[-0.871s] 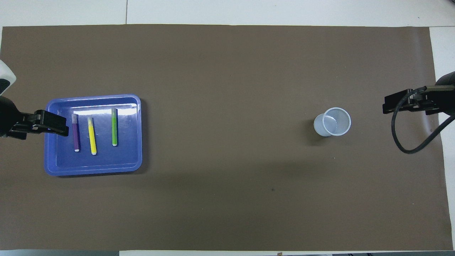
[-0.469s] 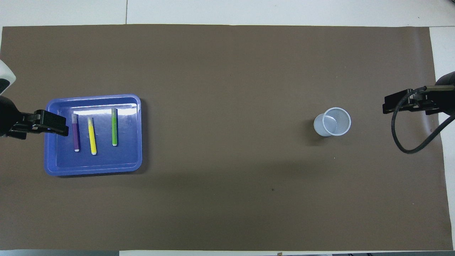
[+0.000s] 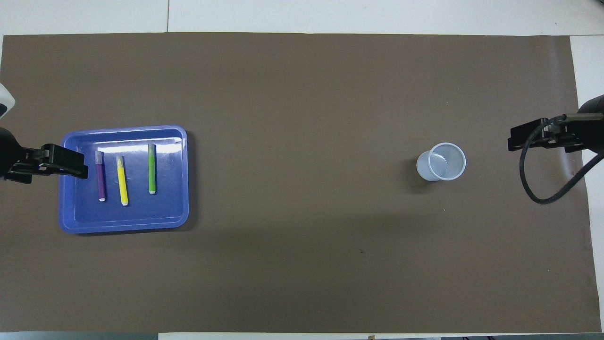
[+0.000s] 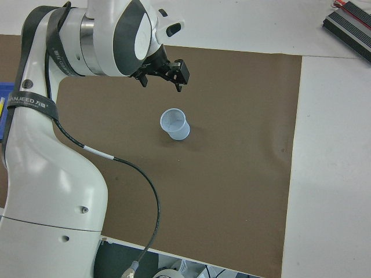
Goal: Transfer and insert pens with both arms
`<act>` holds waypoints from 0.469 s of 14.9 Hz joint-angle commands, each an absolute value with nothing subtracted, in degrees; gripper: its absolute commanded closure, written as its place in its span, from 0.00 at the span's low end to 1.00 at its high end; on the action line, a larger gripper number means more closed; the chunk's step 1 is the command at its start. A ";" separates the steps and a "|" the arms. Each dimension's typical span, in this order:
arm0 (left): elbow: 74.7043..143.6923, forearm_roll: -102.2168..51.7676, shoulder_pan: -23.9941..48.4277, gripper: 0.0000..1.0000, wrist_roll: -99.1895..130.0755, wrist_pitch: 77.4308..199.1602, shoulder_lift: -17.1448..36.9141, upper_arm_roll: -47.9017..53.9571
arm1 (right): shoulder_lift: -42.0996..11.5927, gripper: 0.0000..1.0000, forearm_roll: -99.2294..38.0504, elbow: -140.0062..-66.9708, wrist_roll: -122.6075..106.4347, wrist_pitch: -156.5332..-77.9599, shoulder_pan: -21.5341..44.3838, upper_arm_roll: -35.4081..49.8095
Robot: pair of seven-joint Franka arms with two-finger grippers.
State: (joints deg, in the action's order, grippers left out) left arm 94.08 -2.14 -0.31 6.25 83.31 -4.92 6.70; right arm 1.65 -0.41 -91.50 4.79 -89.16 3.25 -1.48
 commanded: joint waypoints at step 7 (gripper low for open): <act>103.34 -1.93 -3.16 0.00 6.07 92.52 -7.73 5.80 | 1.76 0.00 -0.62 -91.32 4.48 -88.07 2.90 -1.49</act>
